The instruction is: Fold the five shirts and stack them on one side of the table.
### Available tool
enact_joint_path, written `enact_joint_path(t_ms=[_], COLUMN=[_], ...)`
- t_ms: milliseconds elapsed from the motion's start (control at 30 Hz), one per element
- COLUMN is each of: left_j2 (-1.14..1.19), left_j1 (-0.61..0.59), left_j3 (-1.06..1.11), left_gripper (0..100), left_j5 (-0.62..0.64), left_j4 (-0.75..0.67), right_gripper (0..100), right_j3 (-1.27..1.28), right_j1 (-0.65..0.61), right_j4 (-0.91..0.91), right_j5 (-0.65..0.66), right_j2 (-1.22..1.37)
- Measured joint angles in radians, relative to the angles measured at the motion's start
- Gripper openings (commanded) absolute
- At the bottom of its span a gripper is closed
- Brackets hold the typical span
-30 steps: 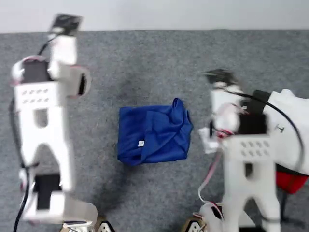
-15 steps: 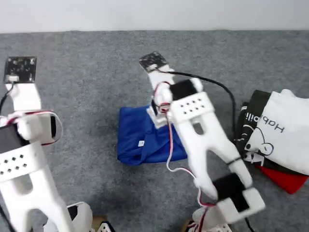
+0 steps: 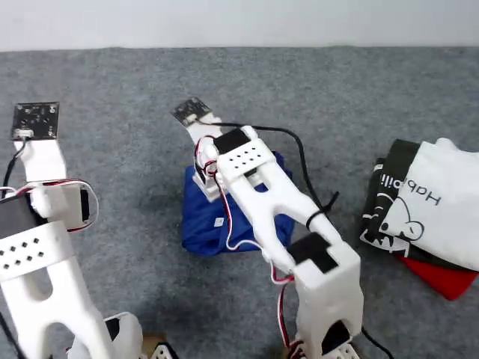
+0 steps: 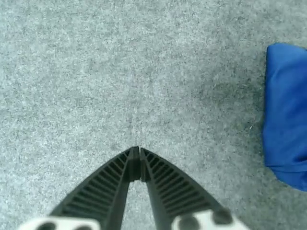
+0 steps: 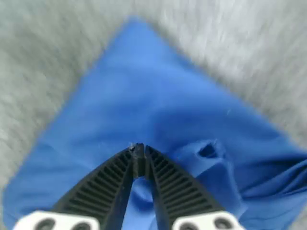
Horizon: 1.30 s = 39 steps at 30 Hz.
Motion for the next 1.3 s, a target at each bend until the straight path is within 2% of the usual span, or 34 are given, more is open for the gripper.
enact_joint_path(t_ms=[433,700,933,1167,1300], left_j2=[-0.002,-0.002,-0.002,-0.002,-0.002], left_j1=[0.0,0.0,0.0,0.0,0.0], left_j3=[0.002,0.002,0.002,0.002,0.002], left_gripper=[0,0,0,0,0], left_j5=[0.0,0.0,0.0,0.0,0.0], left_j4=[0.0,0.0,0.0,0.0,0.0], right_gripper=[1.0,1.0,1.0,1.0,1.0], right_j3=[-0.008,0.043,0.296,0.209,0.178], right_j1=[0.167,0.203,0.207,0.207,0.207], right_j4=[0.474,0.48,0.48,0.454,0.321], right_j5=[0.0,0.0,0.044,0.052,0.052], right_j2=[0.029,-0.086,-0.282,-0.379,-0.379])
